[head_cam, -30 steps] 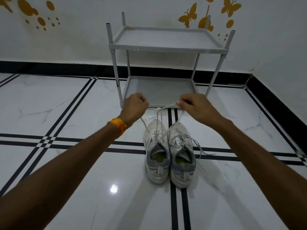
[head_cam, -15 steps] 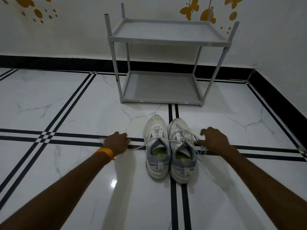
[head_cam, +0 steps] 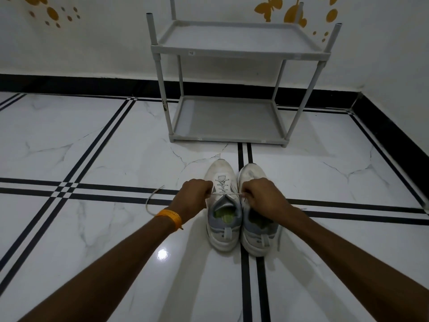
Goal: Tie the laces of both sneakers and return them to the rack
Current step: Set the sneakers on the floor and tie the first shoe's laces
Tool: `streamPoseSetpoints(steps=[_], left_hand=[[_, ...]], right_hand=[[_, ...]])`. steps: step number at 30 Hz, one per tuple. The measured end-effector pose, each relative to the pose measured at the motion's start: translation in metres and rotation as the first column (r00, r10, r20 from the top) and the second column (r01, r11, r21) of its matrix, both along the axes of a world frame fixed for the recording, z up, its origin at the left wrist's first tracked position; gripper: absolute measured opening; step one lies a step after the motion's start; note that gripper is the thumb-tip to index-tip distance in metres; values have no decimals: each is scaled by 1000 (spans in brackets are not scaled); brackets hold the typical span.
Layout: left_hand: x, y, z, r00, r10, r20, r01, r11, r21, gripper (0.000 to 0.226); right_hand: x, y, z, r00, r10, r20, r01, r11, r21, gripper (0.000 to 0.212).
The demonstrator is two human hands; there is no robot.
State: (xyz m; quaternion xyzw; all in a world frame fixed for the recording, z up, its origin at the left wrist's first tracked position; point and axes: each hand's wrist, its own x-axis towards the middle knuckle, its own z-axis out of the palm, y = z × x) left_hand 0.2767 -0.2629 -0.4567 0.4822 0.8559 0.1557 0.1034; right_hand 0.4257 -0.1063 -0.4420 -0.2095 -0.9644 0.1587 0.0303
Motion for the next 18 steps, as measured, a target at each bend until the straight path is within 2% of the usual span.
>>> streamPoseSetpoints(steps=[3, 7, 10, 12, 13, 15, 17, 18], left_hand=[[5, -5, -6, 999, -28, -27, 27, 999, -39, 9], [8, -8, -14, 1000, 19, -1, -19, 1000, -13, 10], [13, -9, -19, 998, 61, 8, -61, 998, 29, 11], [16, -9, -20, 995, 100, 25, -102, 992, 72, 9], [17, -9, -21, 992, 126, 31, -128, 988, 84, 13], [15, -10, -21, 984, 173, 48, -177, 980, 91, 25], [10, -10, -16, 961, 228, 158, -247, 961, 120, 33], [6, -10, -10, 914, 261, 309, -318, 936, 151, 34]], right_hand=[[8, -3, -5, 1000, 15, 15, -16, 998, 67, 16], [6, -6, -6, 999, 22, 28, -24, 997, 70, 15], [4, 1, -5, 998, -27, 58, 28, 999, -23, 22], [4, 4, 4, 998, -52, 47, 61, 974, -217, 25], [3, 3, 11, 997, -72, 10, 70, 918, -391, 24], [0, -2, 22, 984, -159, -74, 65, 720, -691, 20], [-4, -3, 25, 961, -248, -125, 42, 576, -816, 21], [-7, -4, 25, 951, -278, -137, 35, 535, -844, 22]])
